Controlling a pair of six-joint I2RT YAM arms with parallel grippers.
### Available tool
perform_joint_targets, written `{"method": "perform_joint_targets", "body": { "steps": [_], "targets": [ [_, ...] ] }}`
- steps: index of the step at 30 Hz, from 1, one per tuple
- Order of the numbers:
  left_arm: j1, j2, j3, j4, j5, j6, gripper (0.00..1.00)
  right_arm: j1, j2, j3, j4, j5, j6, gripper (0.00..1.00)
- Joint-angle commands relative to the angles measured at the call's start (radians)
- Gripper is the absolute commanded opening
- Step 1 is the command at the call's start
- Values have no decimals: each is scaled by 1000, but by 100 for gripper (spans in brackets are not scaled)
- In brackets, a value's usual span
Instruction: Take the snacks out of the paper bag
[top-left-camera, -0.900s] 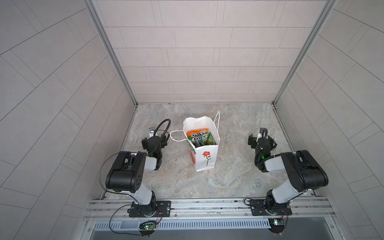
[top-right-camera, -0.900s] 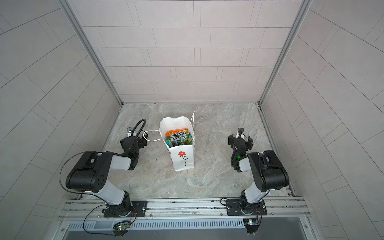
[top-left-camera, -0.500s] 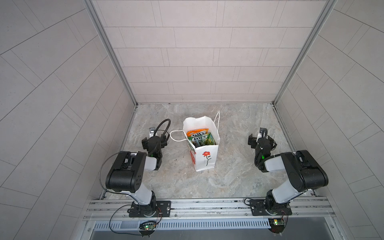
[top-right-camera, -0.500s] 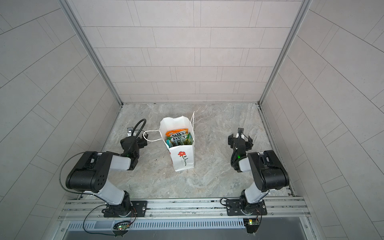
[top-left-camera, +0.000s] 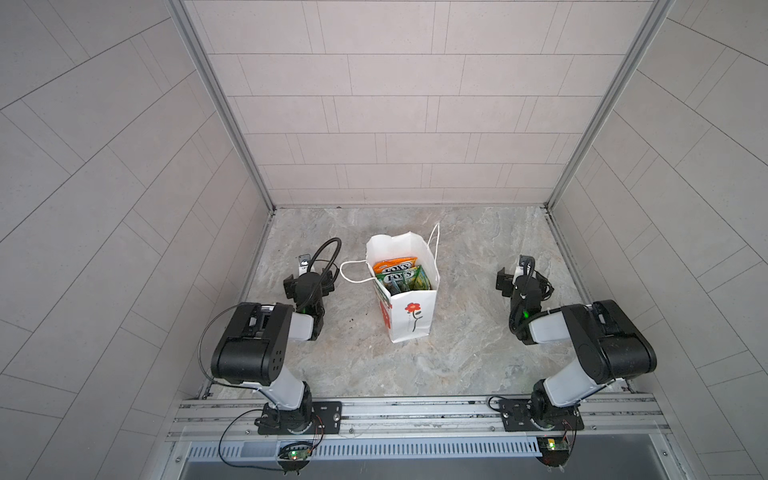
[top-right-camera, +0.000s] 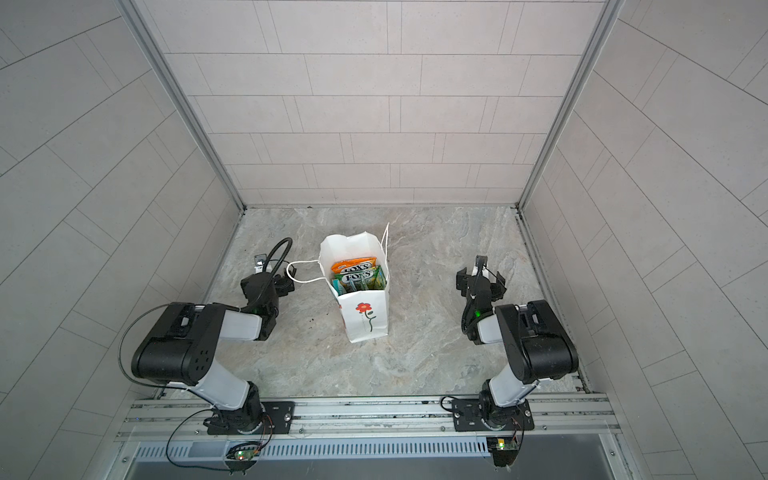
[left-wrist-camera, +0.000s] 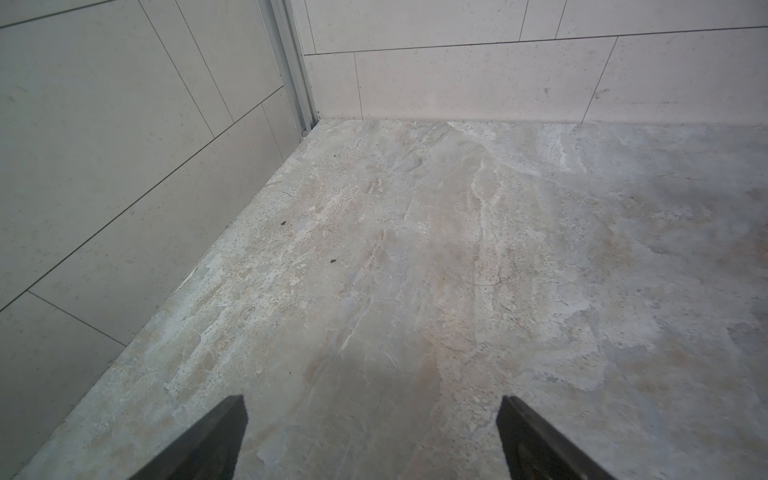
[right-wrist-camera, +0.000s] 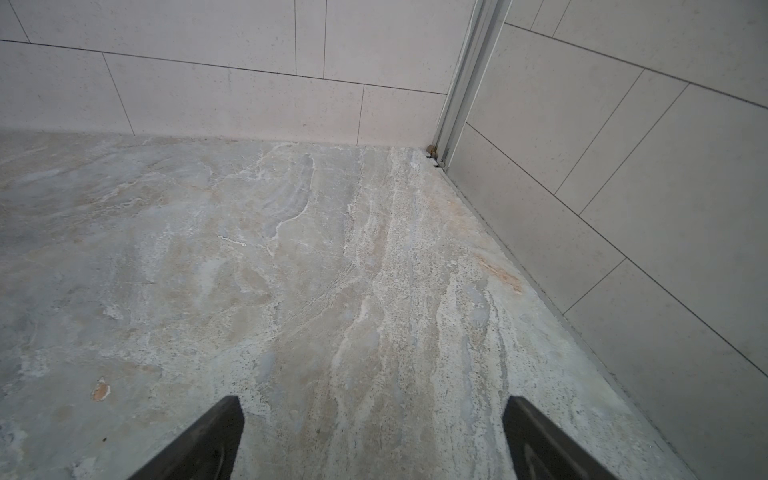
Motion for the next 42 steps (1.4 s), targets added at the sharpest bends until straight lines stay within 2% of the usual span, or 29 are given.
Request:
{"method": "perform_joint_targets", "body": {
  "steps": [1,3,5,7,9,10,12,15,17,20,23,26,30,36,39,42],
  "targets": [
    [-2,-14,6,21,-29,-5,100,5,4,4,11,19,-10,99],
    [-5,-45,-1,10,-122,-38,100,4,-15,-8,26,26,-11,99],
    [-3,-85,-8,-40,-124,-62,100,5,-55,-13,-10,17,-6,99],
    [-5,-77,-28,14,-93,-23,100,13,-100,1,-63,50,-17,99],
    [-14,-72,-47,76,-108,-11,100,14,-154,31,-165,85,-8,99],
    [-23,-90,-43,59,-159,-12,100,14,-178,52,-220,99,-3,99],
    [-33,-183,2,-111,-292,-61,100,14,-218,80,-299,109,0,99],
    [-33,-300,109,-371,-427,-141,100,15,-269,105,-370,112,30,99],
    [-34,-374,163,-472,-445,-169,100,15,-310,129,-449,115,100,99],
    [-34,-484,270,-729,-441,-301,100,16,-360,185,-584,84,139,99],
    [-33,-579,400,-994,-309,-427,100,15,-397,259,-742,71,201,99],
    [-33,-659,501,-1156,-61,-481,100,15,-424,331,-882,20,257,99],
    [-34,-739,583,-1260,272,-534,100,15,-443,408,-1036,-133,274,99],
    [-37,-778,638,-1383,631,-665,97,16,-476,438,-1140,-306,295,99],
    [-54,-774,637,-1404,743,-752,90,16,-492,438,-1171,-354,299,99],
    [-96,-791,623,-1403,729,-783,87,15,-508,429,-1186,-367,299,99]
  ]
}}
